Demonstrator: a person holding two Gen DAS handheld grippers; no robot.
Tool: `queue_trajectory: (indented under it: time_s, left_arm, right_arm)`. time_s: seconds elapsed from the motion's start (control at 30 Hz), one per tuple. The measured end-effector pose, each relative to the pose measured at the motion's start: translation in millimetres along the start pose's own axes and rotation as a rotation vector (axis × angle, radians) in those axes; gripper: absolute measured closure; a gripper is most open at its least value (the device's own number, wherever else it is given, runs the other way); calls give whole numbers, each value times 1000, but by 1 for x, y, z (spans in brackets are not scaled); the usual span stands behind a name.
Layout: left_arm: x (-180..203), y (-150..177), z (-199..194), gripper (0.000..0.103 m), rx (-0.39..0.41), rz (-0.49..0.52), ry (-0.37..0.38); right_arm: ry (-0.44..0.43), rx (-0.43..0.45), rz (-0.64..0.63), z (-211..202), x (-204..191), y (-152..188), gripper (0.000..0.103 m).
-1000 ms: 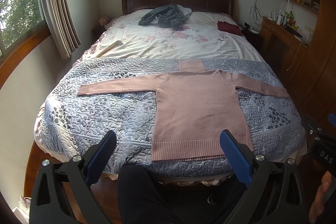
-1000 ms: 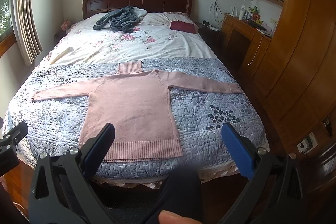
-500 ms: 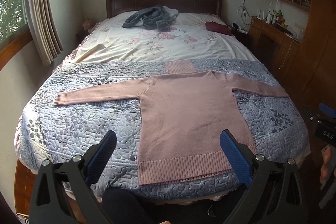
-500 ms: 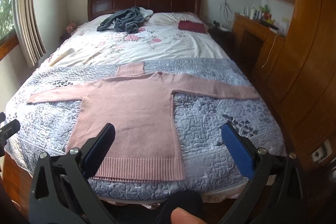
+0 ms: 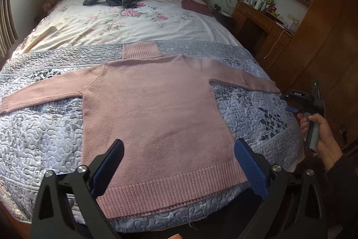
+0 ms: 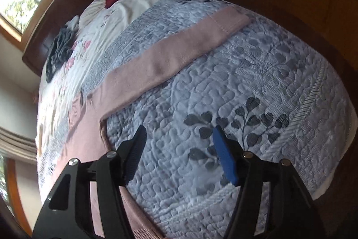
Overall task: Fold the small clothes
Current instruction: 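Grasp the pink sweater's sleeve cuff with the right gripper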
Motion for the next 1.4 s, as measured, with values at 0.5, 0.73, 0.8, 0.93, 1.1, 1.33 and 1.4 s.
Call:
queue_trajectory:
  time_s: [0.5,0.73,0.8,0.93,1.1,1.33,1.4]
  left_arm:
    - [0,-28,88,4,-2,-45,-54]
    - [-4,-28,109,4,-23,-76,-41]
    - [-12,-27,114,4,-31,-112,-28]
    - [-28,-23,125,4,-66,-189,-12]
    - [-42,-23,125,4,-68,-237,25]
    - [-70,-34,110,4,-11,-360,112]
    - [-78,-41,100,4,24,-374,104]
  right_arm:
    - [-317,39,563,111,118,-148,52]
    - [-243,74,593,141,138,-170,72]
    - [-243,81,600,147,140,-174,71]
    - [-238,92,586,153,138,-182,69]
    - [-214,111,493,147,119,-192,94]
    - [-243,175,277,107,39,-199,95]
    - [-267,188,225,93,10,-199,95]
Point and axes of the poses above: each gripper's, at about its wrist camera, not at the fingertips, and z roughly the way its jaws point, x to its right, y to its underside, the point moved 6 cm from there along z, roughly the way its jaws point, and after that the axes turned 4 degrees about y, right-handed, at the moved point
